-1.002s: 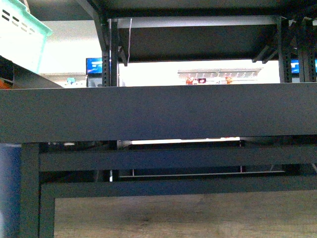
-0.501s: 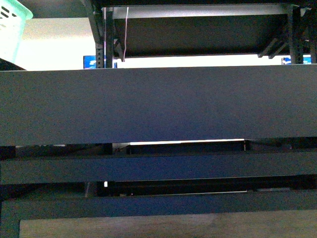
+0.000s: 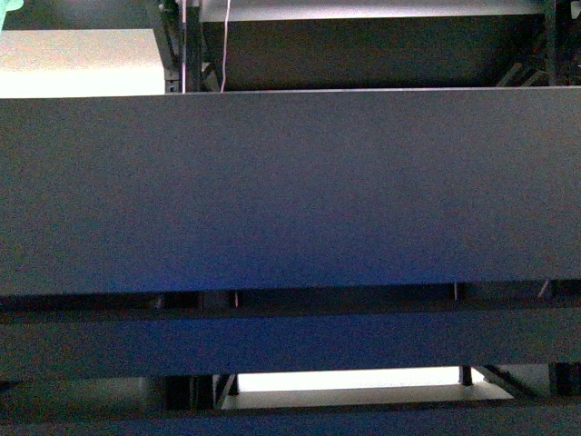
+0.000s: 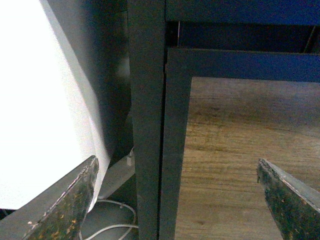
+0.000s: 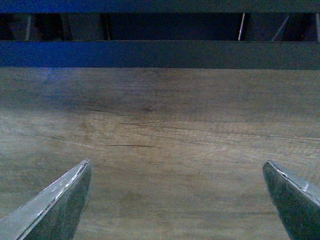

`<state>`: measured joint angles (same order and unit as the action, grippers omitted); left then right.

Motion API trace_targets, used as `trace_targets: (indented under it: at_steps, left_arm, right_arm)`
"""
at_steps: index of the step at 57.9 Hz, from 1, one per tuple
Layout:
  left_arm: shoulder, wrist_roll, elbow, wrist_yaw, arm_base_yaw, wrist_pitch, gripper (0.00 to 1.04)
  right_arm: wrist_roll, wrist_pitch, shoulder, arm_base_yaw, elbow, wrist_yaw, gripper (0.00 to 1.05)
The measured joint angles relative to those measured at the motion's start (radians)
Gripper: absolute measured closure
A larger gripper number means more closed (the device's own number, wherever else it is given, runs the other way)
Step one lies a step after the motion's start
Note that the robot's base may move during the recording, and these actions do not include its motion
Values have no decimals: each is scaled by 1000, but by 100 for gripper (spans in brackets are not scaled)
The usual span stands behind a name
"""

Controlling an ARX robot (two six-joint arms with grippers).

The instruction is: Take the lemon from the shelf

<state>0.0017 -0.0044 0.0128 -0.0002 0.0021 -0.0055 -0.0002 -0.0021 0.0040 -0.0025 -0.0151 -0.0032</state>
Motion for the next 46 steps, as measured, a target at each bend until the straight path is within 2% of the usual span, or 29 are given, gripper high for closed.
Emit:
trace_targets:
  at_steps: [46]
  left_arm:
    - [0, 1, 0, 0, 0, 0, 8]
  right_arm:
    - [0, 0, 0, 0, 0, 0, 2]
